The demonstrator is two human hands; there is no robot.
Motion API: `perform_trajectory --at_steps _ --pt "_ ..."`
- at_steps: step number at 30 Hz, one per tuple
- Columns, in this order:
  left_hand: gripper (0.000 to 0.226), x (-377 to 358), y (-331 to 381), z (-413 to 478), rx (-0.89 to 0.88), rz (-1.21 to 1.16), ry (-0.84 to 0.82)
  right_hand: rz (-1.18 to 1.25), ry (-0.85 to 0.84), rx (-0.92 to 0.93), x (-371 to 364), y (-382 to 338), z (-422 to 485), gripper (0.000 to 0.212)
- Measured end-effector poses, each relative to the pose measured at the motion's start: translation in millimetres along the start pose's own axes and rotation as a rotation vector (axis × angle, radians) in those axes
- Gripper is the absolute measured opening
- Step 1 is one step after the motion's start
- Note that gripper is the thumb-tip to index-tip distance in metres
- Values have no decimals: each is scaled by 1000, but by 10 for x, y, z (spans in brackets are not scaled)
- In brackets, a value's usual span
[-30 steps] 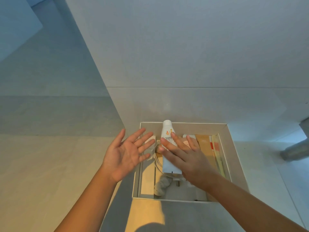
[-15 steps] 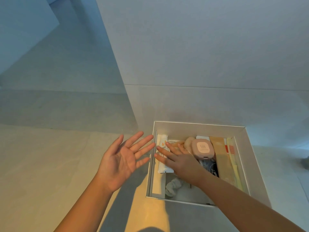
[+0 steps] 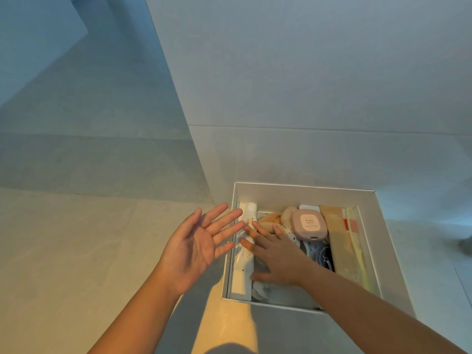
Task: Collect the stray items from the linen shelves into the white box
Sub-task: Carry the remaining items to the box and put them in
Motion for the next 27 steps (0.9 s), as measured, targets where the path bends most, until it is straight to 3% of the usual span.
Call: perform_trajectory --at_steps 19,27 --pt "53 -50 -89 31 22 10 9 123 -6 -113 90 5 97 81" --pt "53 -77 -105 134 8 -15 -2 138 73 -125 296 71 -20 76"
Point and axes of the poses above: each hand's wrist, its own z-axis towards the middle knuckle, its own x-axis out of the back of the hand, y = z × x, the point moved 8 cm from there along z, towards the middle knuckle, and after that the axes turned 1 degree about x, right-handed, at the moved point
